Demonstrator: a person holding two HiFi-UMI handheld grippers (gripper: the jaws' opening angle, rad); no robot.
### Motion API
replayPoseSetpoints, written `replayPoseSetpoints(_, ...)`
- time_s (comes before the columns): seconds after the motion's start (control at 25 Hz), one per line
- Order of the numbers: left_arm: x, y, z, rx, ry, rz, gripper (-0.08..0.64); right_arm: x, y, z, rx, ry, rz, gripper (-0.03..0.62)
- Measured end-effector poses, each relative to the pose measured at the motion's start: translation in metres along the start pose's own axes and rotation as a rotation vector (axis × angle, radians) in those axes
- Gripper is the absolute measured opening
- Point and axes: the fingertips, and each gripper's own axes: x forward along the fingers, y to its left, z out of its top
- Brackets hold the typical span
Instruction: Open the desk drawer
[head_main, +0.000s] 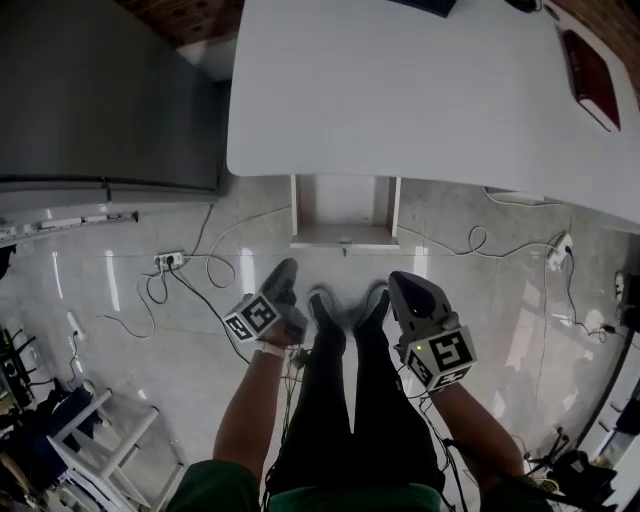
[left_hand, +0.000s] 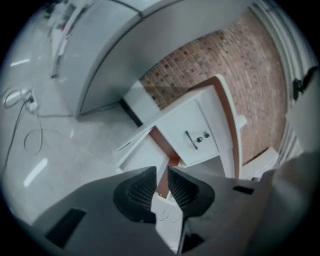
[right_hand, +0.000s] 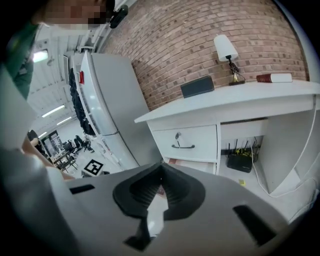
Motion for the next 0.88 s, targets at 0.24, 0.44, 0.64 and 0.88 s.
replayPoseSetpoints(0.24,-0.046,-0.119,0.075,0.385,-0.04,-0.025,0.06,-0.012,-0.003,0.082,-0.016,-0.088,-0.025,0.0)
replayPoseSetpoints(0.44,-0.083,-0.2,0.114,0.542,-0.13,-0.018,0.055,-0.038,0.004,0.139,-0.049,-0.143,-0.039,0.001)
replayPoseSetpoints(0.64,-0.122,-0.285,0.14,0.72,-0.176,-0.045,0.051,-0.068,0.025,0.189,-0.09,-0.187,-0.03,0.001)
replayPoseSetpoints(0.88,-0.158,-0.356,0.188,0.77,-0.286,-0.068,0.048,-0.092,0.037,0.252,-0.1,-0.277,-0.049,0.001)
